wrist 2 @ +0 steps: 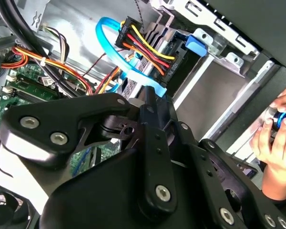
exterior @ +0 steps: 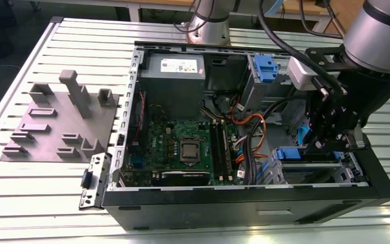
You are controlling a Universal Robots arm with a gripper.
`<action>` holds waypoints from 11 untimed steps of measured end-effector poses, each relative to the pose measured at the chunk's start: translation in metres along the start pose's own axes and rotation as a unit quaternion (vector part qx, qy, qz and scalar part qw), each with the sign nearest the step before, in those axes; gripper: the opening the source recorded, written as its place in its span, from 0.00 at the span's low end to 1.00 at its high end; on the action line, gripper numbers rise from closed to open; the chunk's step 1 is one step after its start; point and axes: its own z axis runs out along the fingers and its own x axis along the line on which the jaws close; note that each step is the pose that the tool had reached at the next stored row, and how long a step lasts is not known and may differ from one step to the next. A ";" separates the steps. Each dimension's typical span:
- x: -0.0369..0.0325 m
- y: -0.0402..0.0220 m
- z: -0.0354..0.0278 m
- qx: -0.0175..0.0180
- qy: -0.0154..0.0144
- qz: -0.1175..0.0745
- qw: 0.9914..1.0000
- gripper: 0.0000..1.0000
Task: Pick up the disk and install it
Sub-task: 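Insert the second disk wire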
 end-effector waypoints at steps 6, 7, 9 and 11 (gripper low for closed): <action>0.0005 -0.0006 -0.0080 -0.001 0.000 0.000 1.000 0.24; 0.0005 -0.0007 -0.0082 -0.001 0.000 0.000 1.000 0.24; 0.0005 -0.0006 -0.0082 -0.001 0.000 0.000 1.000 0.24; 0.0005 -0.0006 -0.0082 -0.001 0.000 0.000 1.000 0.22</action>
